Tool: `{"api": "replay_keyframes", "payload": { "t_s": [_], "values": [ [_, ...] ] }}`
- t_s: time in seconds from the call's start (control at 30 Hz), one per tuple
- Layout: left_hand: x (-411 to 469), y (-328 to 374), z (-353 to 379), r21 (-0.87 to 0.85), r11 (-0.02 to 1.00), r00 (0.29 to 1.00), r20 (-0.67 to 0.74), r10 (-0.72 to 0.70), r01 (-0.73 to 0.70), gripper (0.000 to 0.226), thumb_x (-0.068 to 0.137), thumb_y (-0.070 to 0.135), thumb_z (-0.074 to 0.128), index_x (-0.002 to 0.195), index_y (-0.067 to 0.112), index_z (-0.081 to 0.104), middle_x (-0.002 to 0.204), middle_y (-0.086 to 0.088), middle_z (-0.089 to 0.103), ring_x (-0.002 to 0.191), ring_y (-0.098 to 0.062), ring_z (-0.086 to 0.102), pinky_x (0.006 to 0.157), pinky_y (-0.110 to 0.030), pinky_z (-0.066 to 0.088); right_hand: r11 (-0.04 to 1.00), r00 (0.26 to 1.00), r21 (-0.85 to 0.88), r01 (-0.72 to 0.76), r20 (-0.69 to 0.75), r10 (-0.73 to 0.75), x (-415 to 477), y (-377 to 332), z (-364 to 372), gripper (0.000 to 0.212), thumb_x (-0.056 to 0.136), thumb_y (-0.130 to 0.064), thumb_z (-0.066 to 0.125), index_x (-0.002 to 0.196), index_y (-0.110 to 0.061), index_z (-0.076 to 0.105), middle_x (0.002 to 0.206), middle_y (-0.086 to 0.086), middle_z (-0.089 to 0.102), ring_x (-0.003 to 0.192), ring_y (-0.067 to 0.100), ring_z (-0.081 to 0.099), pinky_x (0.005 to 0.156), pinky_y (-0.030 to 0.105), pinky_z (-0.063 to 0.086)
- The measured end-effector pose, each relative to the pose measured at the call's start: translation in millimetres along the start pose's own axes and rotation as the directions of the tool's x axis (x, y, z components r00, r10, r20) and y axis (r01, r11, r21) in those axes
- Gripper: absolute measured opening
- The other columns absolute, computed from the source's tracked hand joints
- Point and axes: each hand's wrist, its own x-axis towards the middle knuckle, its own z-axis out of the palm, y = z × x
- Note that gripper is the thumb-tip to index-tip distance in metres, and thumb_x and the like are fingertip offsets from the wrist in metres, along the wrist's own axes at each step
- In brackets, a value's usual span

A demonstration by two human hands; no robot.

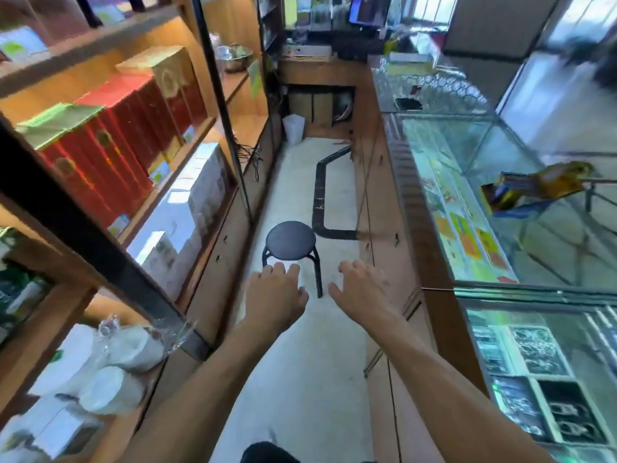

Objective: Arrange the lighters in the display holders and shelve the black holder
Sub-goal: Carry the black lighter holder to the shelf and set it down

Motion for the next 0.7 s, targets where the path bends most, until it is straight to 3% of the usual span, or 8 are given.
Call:
{"api": "replay_keyframes", "payload": {
  "t_s": [0.27,0.5,0.7],
  "values": [
    [132.6,24.4,-7.5,-0.021,0.967,0.967,-0.024,0.255,-0.255,0.043,0.093,0.045,0.051,0.128,0.022,0.059,0.118,-0.008,0.066,0.110,-0.032,0.061,0.088,-0.041,0.045,0.976,0.977,-0.082,-0.204,-0.073,0.198,72.3,47.6,-8.4,0.039,0.096,-0.056,0.050,0.114,-0.026,0.066,0.112,0.000,0.069,0.107,0.027,0.064,0.102,0.048,0.041],
    [238.2,40.5,-2.2,-0.015,0.890,0.890,-0.026,0.455,-0.455,0.042,0.095,0.042,0.052,0.129,0.019,0.058,0.119,-0.010,0.066,0.110,-0.033,0.062,0.092,-0.044,0.047,0.909,0.905,-0.049,-0.415,-0.122,0.407,145.6,63.8,-19.4,0.036,0.094,-0.053,0.053,0.112,-0.025,0.066,0.116,0.000,0.067,0.115,0.025,0.062,0.107,0.045,0.036],
    [310.7,79.4,-2.1,0.008,0.778,0.778,0.012,0.629,-0.629,0.036,0.093,0.042,0.053,0.122,0.020,0.061,0.118,-0.007,0.067,0.107,-0.032,0.062,0.090,-0.044,0.047,0.816,0.800,0.026,-0.578,-0.178,0.572,174.8,94.4,-20.1,0.028,0.091,-0.048,0.058,0.097,-0.022,0.068,0.097,0.004,0.070,0.098,0.031,0.069,0.091,0.043,0.047]
  ]
}}
